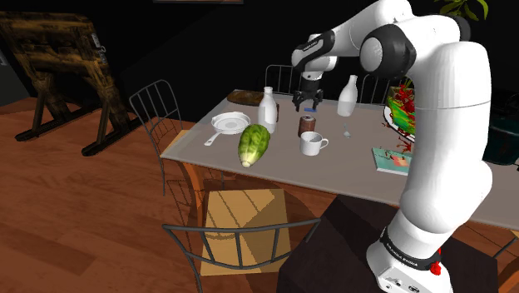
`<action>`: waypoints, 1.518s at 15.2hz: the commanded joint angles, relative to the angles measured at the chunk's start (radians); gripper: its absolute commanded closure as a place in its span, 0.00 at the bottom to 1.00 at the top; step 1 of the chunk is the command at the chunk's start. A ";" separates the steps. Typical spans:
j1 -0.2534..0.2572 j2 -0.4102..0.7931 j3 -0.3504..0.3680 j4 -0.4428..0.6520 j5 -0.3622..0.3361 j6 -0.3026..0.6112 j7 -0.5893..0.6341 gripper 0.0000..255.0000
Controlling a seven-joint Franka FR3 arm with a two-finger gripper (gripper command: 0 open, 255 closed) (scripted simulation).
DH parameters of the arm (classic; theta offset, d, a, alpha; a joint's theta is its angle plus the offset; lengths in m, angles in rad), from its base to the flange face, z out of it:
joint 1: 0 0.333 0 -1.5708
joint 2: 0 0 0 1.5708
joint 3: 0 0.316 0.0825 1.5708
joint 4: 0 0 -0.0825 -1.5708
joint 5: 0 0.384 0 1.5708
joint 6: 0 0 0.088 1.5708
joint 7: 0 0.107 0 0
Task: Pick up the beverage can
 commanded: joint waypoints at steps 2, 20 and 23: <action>-0.044 0.117 -0.001 0.120 0.032 -0.021 -0.004 0.00; -0.064 0.191 0.011 0.119 0.058 0.048 -0.016 1.00; -0.063 0.186 0.010 0.123 0.056 0.039 -0.014 1.00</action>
